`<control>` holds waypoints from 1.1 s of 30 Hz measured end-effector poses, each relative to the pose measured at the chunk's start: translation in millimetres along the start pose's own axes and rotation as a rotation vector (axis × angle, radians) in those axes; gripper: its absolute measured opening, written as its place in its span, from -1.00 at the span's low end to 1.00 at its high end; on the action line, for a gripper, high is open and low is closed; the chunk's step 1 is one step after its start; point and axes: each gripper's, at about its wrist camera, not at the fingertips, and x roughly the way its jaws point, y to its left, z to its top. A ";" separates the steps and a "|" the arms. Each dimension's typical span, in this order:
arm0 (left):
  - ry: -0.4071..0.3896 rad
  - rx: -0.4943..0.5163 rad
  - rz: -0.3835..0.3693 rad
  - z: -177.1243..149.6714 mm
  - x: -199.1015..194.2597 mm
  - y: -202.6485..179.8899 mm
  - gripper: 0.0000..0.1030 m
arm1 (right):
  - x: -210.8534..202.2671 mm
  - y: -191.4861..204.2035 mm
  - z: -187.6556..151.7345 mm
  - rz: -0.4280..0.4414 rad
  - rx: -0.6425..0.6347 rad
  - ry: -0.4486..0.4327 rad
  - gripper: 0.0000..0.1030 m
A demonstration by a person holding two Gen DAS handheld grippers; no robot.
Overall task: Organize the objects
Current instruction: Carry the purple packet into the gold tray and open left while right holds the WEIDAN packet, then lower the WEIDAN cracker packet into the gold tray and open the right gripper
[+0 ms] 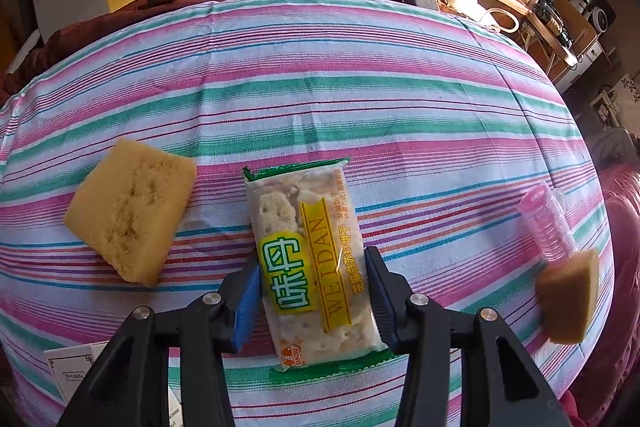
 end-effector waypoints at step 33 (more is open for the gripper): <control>-0.201 0.143 -0.057 -67.2 -95.7 -31.0 0.19 | -153.0 215.4 -31.8 0.407 -0.312 -0.263 -0.07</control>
